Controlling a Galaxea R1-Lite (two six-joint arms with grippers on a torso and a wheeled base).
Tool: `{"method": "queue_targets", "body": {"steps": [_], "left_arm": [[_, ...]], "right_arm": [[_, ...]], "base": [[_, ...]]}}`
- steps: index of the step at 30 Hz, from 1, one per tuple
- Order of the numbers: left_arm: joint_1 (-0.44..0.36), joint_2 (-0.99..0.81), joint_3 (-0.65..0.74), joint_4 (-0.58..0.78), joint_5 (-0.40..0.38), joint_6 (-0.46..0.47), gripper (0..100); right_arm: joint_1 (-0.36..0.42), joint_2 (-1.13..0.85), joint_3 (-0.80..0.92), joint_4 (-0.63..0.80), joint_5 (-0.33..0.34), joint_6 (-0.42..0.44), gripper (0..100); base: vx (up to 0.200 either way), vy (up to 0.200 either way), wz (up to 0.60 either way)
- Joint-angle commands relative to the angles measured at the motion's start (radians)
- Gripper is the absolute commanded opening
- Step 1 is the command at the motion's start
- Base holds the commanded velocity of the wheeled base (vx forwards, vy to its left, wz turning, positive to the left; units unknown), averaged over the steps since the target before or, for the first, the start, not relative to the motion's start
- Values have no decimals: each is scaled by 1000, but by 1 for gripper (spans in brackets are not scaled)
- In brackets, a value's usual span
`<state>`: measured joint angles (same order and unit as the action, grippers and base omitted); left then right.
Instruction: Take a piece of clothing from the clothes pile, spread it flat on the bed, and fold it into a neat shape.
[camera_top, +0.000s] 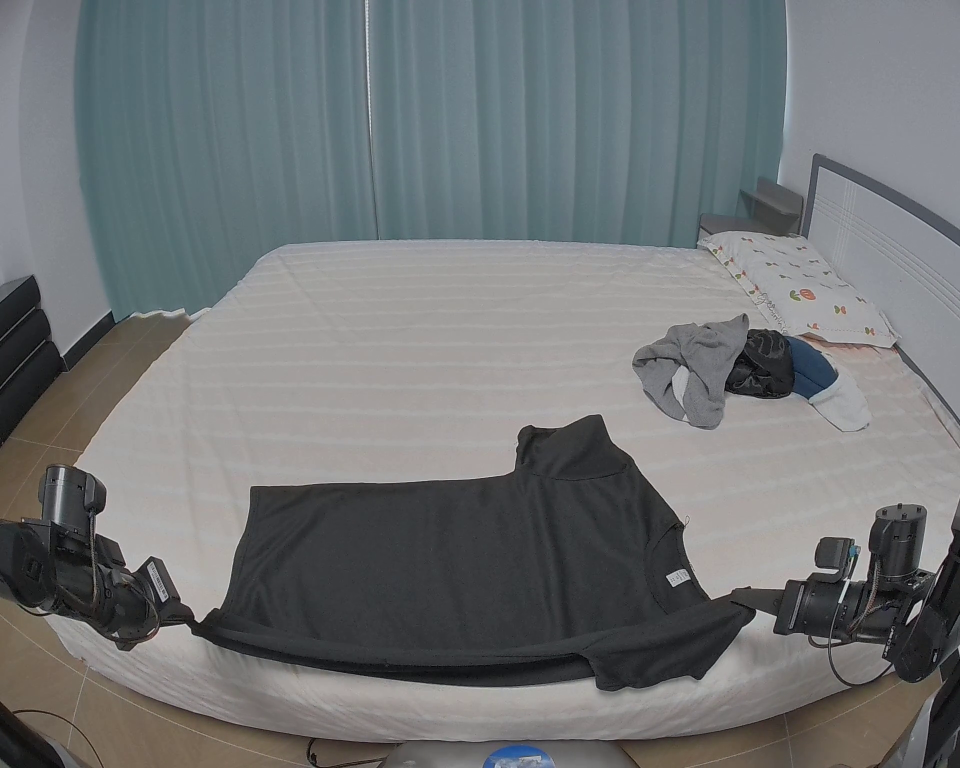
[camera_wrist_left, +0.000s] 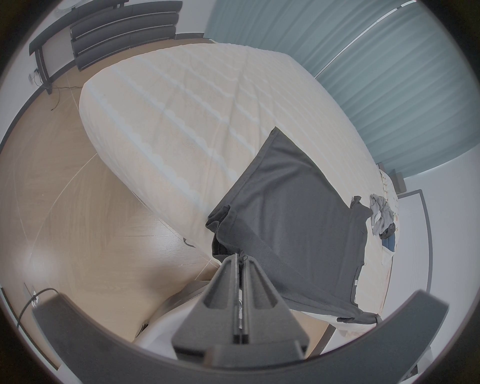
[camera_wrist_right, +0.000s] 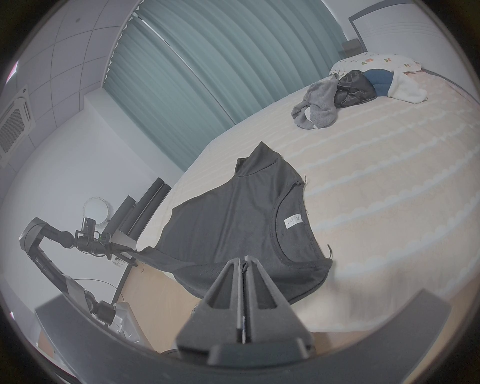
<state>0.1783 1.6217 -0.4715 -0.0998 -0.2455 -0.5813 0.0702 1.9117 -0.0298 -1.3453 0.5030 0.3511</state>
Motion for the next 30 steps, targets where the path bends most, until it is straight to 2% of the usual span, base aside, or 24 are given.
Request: {"method": "queue_targets", "body": {"steps": [1,18,24,30], "left_arm": [[3,101,-62,5,0,-6,0],[3,311,-225,5,2,-43,0],[3,382,-283,5,3,-84,0],[-5,406,-317,5,3,-88,0]], "right_arm": [[0,41,-55,5,0,6,0],[36,240,-277,14,-1,6,0],[46,270,-360,92,-8,6,0],[42,280,-430,147,-12,8,0]], "base": [[0,0,0],[0,0,0],[0,0,0],[0,0,0]]}}
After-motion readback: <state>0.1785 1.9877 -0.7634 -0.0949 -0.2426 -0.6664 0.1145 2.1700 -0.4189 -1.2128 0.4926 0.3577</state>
